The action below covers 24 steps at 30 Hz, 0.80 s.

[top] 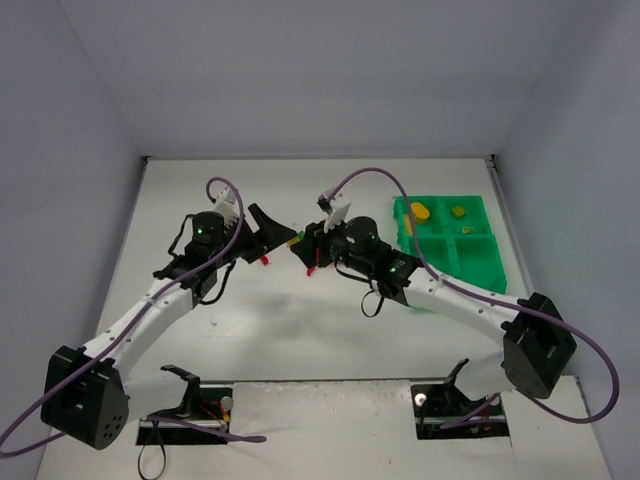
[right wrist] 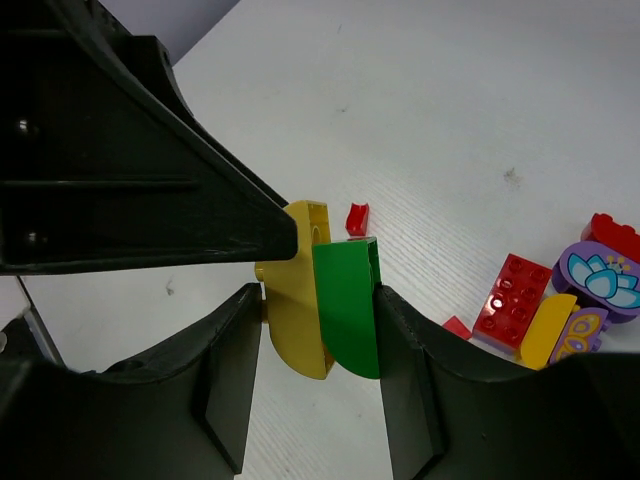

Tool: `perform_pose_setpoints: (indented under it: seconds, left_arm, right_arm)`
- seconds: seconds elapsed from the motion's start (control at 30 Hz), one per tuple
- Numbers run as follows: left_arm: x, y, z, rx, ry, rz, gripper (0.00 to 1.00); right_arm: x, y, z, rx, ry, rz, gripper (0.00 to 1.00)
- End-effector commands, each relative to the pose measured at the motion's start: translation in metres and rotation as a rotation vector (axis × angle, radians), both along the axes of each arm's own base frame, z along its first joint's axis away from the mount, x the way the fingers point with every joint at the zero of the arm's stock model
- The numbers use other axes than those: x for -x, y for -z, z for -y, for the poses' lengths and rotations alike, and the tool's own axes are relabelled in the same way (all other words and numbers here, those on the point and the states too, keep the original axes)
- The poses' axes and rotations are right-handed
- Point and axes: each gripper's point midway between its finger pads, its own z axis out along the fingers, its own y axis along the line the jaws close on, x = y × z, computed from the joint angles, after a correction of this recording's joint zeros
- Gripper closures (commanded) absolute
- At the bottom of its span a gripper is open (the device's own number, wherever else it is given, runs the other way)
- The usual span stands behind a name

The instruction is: Sort the legos into containers by color

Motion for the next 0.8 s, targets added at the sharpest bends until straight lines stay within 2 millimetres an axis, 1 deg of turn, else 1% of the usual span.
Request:
perform_pose_setpoints:
  seconds: [0.0, 0.17, 0.27, 0.3, 0.37, 0.53, 0.67, 0.77]
  left_arm:
    - [-0.011, -0.048, 0.010, 0.107, 0.033, 0.148, 0.26]
    - [-0.007, -0.059, 0.018, 0.171, 0.074, 0.193, 0.28]
    - [-0.003, -0.059, 0.020, 0.182, 0.099, 0.205, 0.30]
    - [-0.003, -0.057, 0.020, 0.187, 0.102, 0.203, 0.31]
    - [-0.001, -0.061, 0.022, 0.201, 0.120, 0.224, 0.37]
    - [0.000, -0.054, 0.023, 0.197, 0.128, 0.207, 0.43]
    - [0.000, -0.054, 0.024, 0.207, 0.133, 0.211, 0.51]
    - [0.000, -0.054, 0.024, 0.208, 0.133, 0.210, 0.52]
  right_arm:
    - [-0.007, -0.050, 0.003, -0.109, 0.032, 0.111, 1.00]
    - [-0.006, -0.051, 0.004, -0.111, 0.033, 0.111, 1.00]
    - [-0.006, -0.054, 0.004, -0.121, 0.029, 0.112, 1.00]
    - [-0.005, -0.054, 0.004, -0.124, 0.027, 0.110, 1.00]
    - [-0.006, -0.056, 0.004, -0.132, 0.028, 0.111, 1.00]
    - [-0.008, -0.061, 0.007, -0.154, 0.032, 0.111, 1.00]
    - [-0.008, -0.062, 0.009, -0.154, 0.033, 0.111, 1.00]
    - [-0.007, -0.063, 0.009, -0.155, 0.030, 0.111, 1.00]
